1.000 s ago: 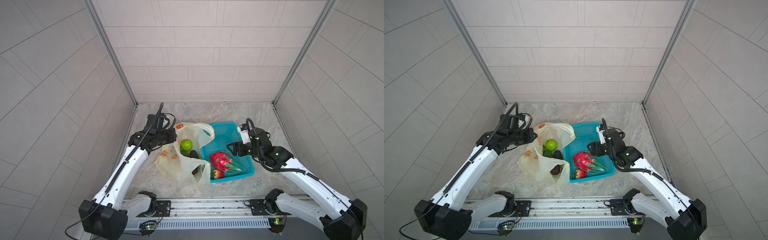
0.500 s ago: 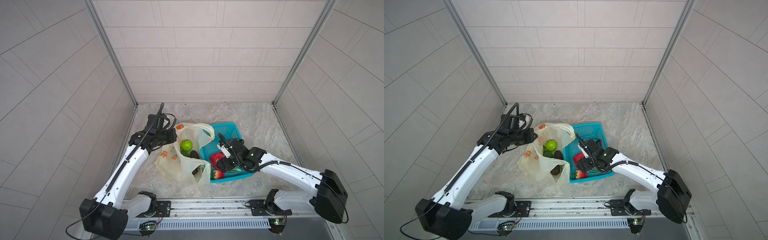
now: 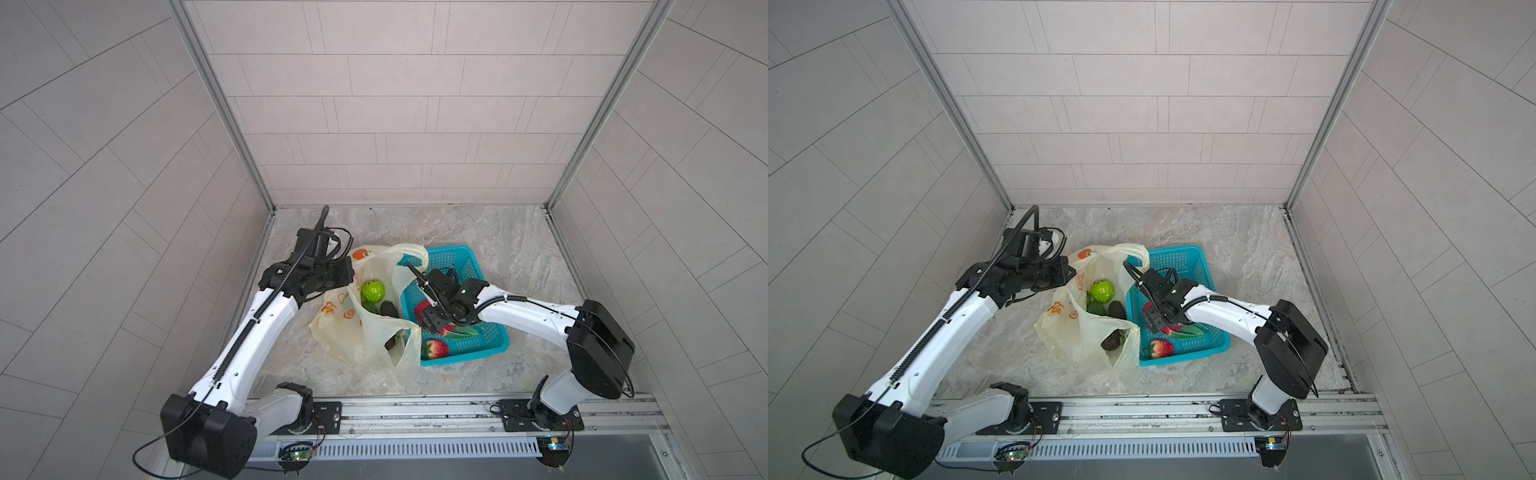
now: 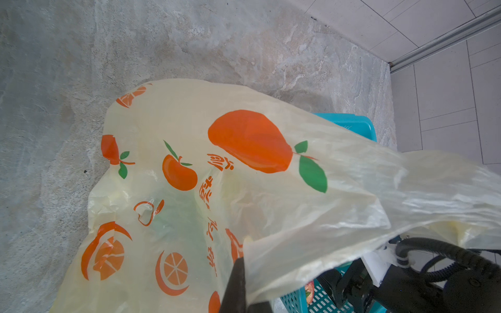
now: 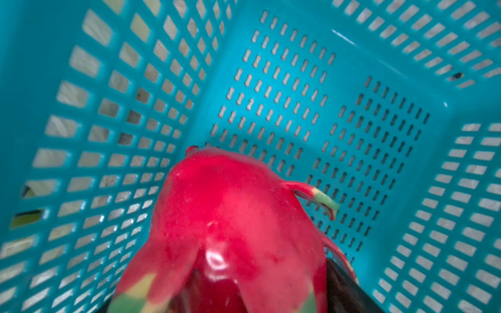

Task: Place the fruits into the plastic bag
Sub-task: Pick up the fruit from the bin.

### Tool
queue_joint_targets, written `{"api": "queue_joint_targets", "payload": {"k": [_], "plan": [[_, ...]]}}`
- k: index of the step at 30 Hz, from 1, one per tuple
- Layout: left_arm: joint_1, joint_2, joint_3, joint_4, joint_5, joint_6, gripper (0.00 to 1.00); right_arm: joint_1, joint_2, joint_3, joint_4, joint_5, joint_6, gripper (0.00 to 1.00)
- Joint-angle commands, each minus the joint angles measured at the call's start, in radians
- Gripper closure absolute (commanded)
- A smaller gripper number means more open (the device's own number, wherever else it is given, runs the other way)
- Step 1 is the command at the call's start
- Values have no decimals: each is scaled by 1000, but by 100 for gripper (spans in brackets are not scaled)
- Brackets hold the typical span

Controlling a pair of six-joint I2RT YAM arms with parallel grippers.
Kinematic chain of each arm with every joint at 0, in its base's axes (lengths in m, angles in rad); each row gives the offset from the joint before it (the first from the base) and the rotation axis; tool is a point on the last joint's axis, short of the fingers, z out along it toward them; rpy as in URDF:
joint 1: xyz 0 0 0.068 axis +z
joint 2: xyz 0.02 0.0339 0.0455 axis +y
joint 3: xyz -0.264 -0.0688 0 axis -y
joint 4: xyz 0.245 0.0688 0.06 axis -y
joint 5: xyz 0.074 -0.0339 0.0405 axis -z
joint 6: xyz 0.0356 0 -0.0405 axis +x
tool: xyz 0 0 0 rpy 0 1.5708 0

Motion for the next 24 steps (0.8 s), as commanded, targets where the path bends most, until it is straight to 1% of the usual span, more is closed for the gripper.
{"api": "queue_joint_targets", "payload": {"k": [1,2,4,7,10,11,13,15,19,24], "plan": [[-2,-5,1,5,4,-7,100,-15,65,-59,9,-71,25,25],[-2,-5,1,5,3,-8,100,-20,61,-66,18,-76,31,27],[-5,-5,-1,5,4,-9,100,-46,50,-81,28,-100,47,36],[-5,-7,-4,3,4,-9,100,-98,-9,-126,73,-141,79,61],[-7,-10,-3,3,3,-9,100,-172,-103,-173,128,-211,119,82],[-7,-11,-5,3,3,-9,100,-195,-132,-183,141,-233,131,86],[-7,-9,-4,3,5,-6,100,-233,-198,-196,164,-269,145,93],[-9,-6,-5,3,10,-4,100,-253,-258,-193,164,-274,153,96],[-9,-2,-3,5,25,-2,100,-269,-393,-195,165,-268,149,99],[-13,1,3,8,32,4,100,-268,-562,-209,179,-299,129,100]]}}
